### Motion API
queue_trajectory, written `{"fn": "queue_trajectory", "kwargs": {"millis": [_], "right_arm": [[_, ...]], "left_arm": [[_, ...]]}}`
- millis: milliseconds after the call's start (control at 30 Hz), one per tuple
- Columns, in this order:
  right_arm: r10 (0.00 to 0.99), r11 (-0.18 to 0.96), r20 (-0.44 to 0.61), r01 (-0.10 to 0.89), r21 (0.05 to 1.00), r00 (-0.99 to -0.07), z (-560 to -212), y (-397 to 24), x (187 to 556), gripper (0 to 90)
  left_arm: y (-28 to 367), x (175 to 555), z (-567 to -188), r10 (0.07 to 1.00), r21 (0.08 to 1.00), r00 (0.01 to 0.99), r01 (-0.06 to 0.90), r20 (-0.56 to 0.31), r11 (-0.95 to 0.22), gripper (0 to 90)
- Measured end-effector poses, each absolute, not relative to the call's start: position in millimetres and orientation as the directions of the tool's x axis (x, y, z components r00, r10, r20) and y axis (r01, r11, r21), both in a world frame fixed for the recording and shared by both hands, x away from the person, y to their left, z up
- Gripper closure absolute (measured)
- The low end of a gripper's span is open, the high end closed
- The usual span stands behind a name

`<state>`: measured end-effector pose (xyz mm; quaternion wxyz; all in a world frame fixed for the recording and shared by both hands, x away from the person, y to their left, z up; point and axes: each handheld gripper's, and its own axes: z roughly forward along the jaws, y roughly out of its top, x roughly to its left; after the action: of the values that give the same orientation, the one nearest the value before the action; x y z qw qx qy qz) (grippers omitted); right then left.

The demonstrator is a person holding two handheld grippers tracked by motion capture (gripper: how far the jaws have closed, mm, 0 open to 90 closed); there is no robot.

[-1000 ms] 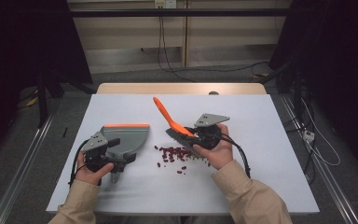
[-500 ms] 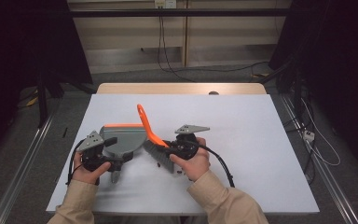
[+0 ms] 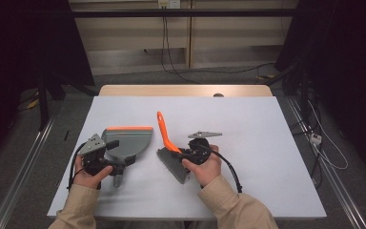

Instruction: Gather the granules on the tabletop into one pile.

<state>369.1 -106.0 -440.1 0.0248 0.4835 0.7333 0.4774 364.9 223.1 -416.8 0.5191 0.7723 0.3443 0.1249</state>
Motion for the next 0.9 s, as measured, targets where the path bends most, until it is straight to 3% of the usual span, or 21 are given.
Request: {"fn": "queue_trajectory", "kwargs": {"millis": [567,900], "right_arm": [[0.757,0.068,0.397,0.668,0.741,-0.518,-433,-143,369,71.2],[0.717,0.021,0.454,0.667,0.745,-0.53,-422,-105,382,71.2]], "left_arm": [[221,365,-418,0.66,0.887,0.734,0.399,-0.158,-0.232,6.0],[224,366,-416,0.665,0.889,0.728,0.403,-0.167,-0.217,6.0]]}}
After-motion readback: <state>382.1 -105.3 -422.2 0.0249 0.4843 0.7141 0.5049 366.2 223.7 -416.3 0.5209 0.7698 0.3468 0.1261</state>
